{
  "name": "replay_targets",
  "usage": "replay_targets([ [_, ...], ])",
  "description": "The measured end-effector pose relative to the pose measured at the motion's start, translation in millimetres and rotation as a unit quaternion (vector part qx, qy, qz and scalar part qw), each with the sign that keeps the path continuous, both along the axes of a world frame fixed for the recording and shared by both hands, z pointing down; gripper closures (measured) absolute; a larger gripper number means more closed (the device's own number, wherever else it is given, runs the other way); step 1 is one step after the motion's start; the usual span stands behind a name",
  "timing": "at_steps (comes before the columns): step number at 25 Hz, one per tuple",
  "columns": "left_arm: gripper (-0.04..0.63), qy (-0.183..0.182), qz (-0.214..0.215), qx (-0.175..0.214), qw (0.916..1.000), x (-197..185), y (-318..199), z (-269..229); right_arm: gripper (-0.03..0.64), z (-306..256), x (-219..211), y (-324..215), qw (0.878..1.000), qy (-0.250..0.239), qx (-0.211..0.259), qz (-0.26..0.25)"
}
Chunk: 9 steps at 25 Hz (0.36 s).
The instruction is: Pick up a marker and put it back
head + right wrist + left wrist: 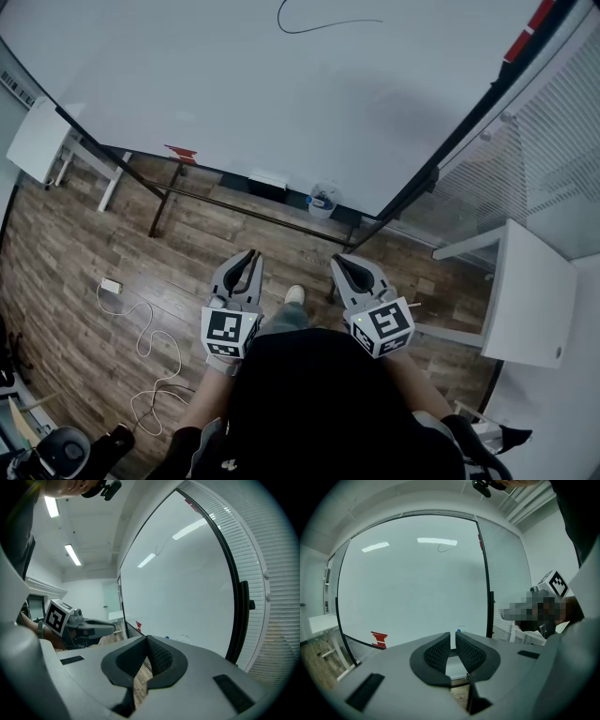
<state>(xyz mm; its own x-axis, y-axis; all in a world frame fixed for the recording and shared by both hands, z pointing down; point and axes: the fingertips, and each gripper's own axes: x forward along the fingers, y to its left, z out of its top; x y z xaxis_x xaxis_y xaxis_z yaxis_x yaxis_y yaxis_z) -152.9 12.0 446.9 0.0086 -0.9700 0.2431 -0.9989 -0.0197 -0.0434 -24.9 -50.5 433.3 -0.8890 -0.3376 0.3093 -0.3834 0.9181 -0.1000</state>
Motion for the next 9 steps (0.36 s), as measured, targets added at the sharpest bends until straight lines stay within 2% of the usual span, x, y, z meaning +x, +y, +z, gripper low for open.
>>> replay_targets([
  [9, 0.546, 0.003, 0.002, 0.001, 1.0000, -3.5, -2.6, 1.1, 0.589, 1.3, -0.2, -3.3, 1.000, 0.002, -0.002, 0.011],
])
